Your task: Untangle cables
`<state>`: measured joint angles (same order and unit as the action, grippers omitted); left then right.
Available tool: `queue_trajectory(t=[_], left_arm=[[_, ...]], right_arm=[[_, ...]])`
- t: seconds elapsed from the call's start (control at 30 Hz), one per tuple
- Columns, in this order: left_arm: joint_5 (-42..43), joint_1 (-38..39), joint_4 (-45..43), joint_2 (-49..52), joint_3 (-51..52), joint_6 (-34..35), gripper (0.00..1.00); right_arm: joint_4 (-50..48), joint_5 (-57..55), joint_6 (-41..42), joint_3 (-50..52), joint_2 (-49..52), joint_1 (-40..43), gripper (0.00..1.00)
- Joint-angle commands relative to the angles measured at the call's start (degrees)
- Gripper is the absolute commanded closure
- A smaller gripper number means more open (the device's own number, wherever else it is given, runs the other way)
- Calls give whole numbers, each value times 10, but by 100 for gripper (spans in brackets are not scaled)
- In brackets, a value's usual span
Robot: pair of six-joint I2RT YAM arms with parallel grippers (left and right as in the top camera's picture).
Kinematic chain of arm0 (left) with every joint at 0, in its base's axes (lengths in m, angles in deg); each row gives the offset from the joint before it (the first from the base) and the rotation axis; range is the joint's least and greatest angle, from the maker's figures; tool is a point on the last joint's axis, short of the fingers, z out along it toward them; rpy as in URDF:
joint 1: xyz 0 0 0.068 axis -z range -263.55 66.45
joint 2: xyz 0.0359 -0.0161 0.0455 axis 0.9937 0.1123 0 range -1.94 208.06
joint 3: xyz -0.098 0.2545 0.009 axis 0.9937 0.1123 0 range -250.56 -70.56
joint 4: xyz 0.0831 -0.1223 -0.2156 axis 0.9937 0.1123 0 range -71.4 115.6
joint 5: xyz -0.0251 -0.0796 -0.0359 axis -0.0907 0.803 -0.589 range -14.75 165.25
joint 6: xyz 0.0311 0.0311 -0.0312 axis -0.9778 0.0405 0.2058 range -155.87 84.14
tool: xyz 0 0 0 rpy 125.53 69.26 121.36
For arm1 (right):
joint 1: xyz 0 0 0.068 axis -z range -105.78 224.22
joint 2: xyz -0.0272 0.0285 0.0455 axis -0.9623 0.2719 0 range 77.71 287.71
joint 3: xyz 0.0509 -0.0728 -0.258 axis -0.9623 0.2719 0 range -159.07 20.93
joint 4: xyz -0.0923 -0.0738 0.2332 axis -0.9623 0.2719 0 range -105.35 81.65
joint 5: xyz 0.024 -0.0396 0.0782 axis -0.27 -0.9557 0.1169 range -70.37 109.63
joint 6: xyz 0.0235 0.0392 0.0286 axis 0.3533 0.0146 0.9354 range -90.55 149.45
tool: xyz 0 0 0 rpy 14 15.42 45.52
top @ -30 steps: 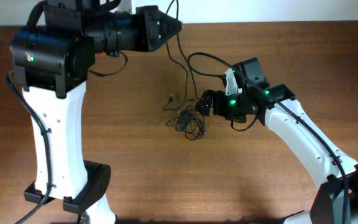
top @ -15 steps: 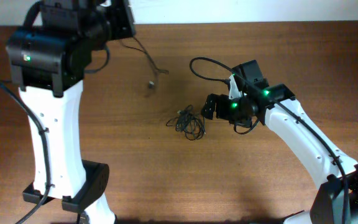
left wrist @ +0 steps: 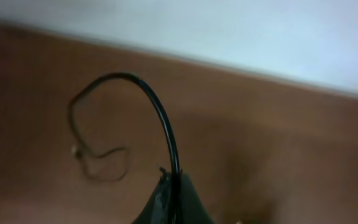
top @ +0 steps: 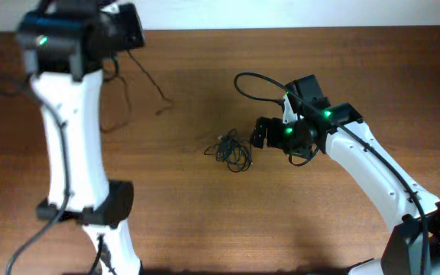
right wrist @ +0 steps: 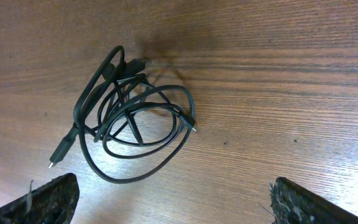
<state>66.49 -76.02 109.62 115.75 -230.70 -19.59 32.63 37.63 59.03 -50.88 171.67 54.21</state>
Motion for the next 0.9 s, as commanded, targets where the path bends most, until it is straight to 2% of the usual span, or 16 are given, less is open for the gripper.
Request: queue_trajectory(t=[0.0,0.07,0.17,0.3,0.4,0.53,0.6,0.67,0.87], left_arm=[[-127,-1,42,75,0,59,100],[-155,-2,57,108,0,70,100],[-117,-4,57,153,0,70,100],[-7,-3,57,191,0,68,98],[133,2,57,212,0,68,99],[197,12,55,226,0,24,100],[187,23,55,231,0,-10,91],[157,32,56,234,0,-12,85],[151,36,55,249,0,-12,39]], right_arm=[[1,-7,-2,3,2,2,1],[2,-7,-2,3,2,2,1],[2,-7,-2,3,2,2,1],[2,-7,-2,3,2,2,1],[1,-7,-2,3,2,2,1],[-5,-7,-2,3,2,2,1],[-4,-7,-2,3,2,2,1],[-3,-7,-2,3,2,2,1],[2,-7,-2,3,2,2,1]])
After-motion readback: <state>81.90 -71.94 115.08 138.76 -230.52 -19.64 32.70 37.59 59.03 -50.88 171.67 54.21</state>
